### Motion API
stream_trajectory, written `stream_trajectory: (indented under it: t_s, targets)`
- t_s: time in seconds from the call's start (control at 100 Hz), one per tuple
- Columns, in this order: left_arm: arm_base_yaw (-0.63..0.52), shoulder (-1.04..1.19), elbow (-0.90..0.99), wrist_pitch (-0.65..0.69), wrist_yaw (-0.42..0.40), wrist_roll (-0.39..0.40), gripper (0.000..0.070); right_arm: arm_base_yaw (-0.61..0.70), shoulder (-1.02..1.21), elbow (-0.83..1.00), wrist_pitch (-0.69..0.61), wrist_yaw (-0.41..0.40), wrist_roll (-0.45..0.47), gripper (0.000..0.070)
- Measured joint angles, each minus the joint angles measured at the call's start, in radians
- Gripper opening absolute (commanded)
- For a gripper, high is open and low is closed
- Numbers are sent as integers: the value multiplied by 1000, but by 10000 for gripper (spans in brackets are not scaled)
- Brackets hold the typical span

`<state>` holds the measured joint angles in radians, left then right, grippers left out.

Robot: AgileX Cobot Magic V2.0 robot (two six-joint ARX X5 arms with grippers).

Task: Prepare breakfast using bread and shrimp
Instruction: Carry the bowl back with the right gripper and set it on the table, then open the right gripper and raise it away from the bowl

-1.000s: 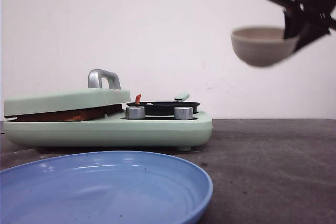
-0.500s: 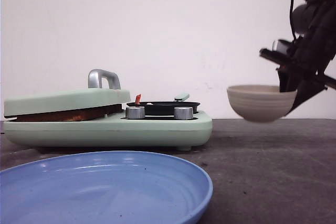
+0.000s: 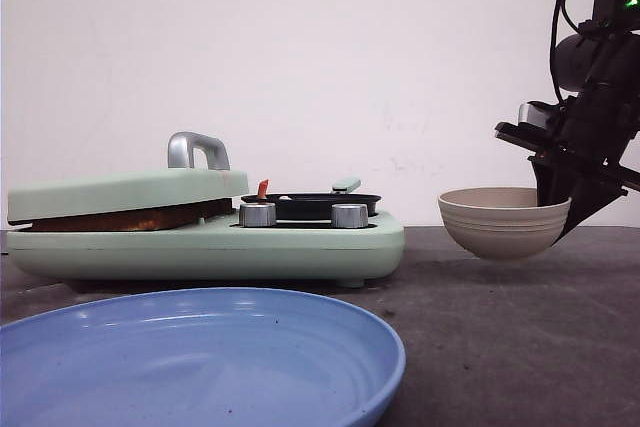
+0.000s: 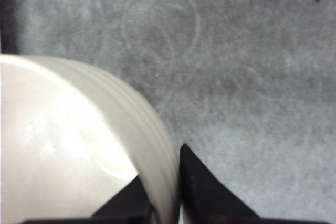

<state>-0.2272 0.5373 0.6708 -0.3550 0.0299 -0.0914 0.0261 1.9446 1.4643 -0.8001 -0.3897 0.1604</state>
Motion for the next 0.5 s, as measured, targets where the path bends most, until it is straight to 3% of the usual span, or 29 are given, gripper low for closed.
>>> stream_trajectory:
  t_s: [0.4,0.46,0.5]
  targets:
    - [0,0,0,0,0,5,313,7,39,0,10,1,0,4]
    - [0,0,0,0,0,6,313,8,39,0,22,1,0,41]
    - [0,0,0,0,0,8,313,8,39,0,24,1,0,115]
